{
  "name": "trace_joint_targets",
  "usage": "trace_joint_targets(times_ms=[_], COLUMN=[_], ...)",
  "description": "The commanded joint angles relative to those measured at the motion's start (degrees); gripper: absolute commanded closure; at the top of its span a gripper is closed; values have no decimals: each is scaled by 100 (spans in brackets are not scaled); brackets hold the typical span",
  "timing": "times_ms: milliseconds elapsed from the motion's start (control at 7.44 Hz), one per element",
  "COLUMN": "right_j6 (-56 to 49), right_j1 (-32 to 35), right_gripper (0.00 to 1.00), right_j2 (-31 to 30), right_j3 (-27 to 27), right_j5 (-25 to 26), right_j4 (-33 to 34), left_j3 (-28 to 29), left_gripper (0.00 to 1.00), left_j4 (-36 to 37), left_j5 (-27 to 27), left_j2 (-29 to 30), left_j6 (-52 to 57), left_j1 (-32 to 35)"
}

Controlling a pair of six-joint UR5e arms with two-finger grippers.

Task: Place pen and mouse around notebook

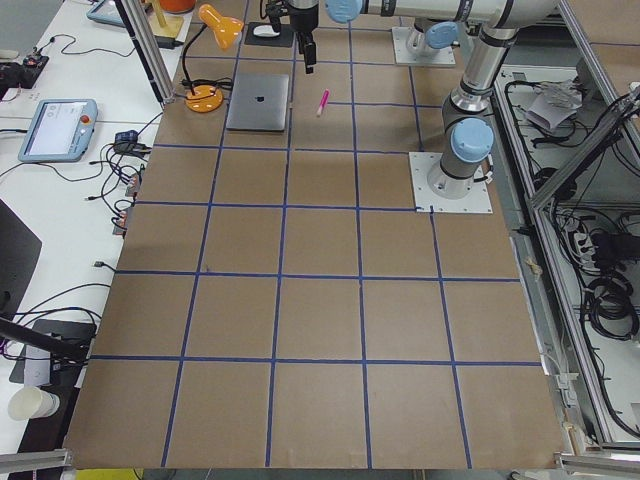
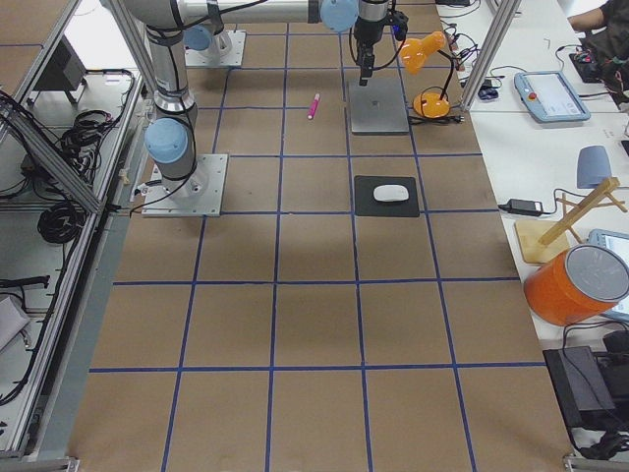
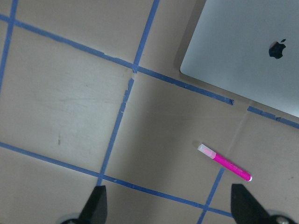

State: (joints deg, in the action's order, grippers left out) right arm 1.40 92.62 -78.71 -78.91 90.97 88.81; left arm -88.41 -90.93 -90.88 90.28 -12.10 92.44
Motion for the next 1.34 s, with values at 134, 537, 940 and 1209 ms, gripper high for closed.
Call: trace_joint_targets(times_ms=[134,537,940,1209], right_j6=[18,18,1,9], right_j1=[2,2,2,-7], right_gripper=[0,0,0,0], right_j2=[-13,-13,-4,-4], right_j3=[-10,-10,-10,-10], right_j5=[-1,-10,17,17], right_j4=[-13,4,-4,-4], left_j3=[148,139,148,122], left_gripper=[1,0,0,0], left_j4=[67,76,85,85], left_j5=[157,281,422,405], left_j2=[85,78,25,-45], left_j6=[972,1448,1377,1395], left_j1=[-385,-376,-385,-394])
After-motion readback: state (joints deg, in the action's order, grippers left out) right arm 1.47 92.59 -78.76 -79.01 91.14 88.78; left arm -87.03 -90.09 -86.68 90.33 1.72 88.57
